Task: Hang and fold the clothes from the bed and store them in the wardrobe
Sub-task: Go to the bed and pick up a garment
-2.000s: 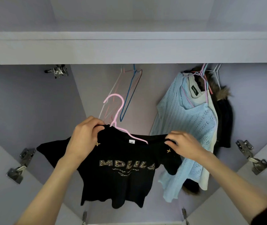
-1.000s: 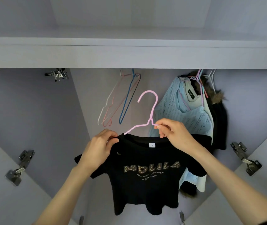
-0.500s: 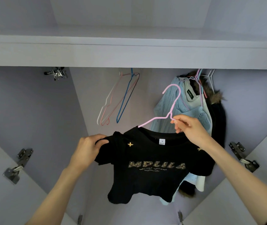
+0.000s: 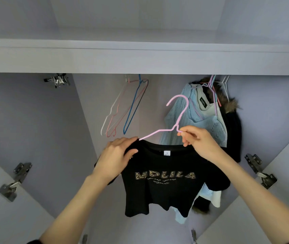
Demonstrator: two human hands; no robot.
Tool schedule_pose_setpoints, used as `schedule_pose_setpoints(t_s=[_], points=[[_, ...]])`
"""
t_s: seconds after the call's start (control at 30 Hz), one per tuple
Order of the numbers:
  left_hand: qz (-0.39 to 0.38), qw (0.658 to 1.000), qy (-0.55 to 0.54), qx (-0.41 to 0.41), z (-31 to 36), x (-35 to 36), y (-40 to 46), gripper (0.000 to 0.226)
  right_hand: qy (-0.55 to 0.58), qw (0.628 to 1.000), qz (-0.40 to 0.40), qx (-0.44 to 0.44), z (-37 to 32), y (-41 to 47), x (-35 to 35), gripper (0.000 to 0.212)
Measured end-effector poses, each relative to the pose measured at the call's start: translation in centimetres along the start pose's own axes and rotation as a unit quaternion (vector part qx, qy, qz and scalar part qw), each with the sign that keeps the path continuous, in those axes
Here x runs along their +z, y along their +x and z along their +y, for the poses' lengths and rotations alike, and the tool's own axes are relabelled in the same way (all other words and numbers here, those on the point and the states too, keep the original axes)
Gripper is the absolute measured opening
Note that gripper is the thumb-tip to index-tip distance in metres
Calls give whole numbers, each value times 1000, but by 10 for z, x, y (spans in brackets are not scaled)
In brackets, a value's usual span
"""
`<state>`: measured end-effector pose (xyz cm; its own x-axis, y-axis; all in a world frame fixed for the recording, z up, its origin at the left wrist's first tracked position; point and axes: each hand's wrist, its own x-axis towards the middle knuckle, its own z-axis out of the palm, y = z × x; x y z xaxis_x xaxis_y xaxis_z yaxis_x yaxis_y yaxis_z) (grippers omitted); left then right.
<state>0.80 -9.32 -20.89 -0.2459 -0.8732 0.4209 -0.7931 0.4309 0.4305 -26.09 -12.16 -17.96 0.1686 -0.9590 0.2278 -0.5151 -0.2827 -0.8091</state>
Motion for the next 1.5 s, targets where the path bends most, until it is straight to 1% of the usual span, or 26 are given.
schedule_pose_setpoints(t_s=[0.13,0.23,0.3,0.4,0.47,0.5,0.6,0.67,0.73,0.8,0.87,0.9,1.0,1.07,1.13,1.27,1.37,1.5], points=[[4,999,-46,-14,16,12,11,19,17,1000,-11,0,-3,-5,-3,23],[-10,997,-64,-33,13,19,12,11,-1,998,-56,23,2,-10,-10,23],[-35,996,-63,-52,11,24,12,12,10,995,-79,59,8,-13,-13,20],[-69,994,-63,-57,9,28,11,27,84,981,-79,153,23,-15,-21,13],[-73,996,-44,-30,12,28,13,33,117,964,-81,223,36,-13,-27,9],[-61,998,-32,-7,17,26,15,34,128,954,-90,256,42,-11,-31,9],[19,995,10,99,37,17,26,34,154,926,-115,326,52,0,-38,10],[88,980,59,170,49,10,39,39,193,909,-128,347,51,11,-43,12],[147,958,120,217,60,1,53,47,253,892,-130,350,48,24,-49,15],[192,933,180,244,69,-8,67,60,312,879,-113,344,43,37,-54,21],[225,912,243,241,76,-15,80,76,358,870,-83,329,39,50,-59,25],[238,906,268,226,79,-18,86,82,375,867,-65,320,37,56,-61,26],[258,901,313,157,81,-26,103,89,397,872,-14,285,32,74,-65,30],[264,896,332,133,77,-30,110,92,397,880,17,260,27,87,-69,34],[265,890,345,136,74,-30,115,96,402,882,48,239,24,102,-72,39],[271,884,353,143,68,-26,118,103,437,870,95,207,24,131,-80,45],[279,879,356,150,66,-26,120,103,444,864,116,208,27,147,-81,47],[286,874,363,150,64,-25,122,103,429,869,126,214,34,157,-81,47]])
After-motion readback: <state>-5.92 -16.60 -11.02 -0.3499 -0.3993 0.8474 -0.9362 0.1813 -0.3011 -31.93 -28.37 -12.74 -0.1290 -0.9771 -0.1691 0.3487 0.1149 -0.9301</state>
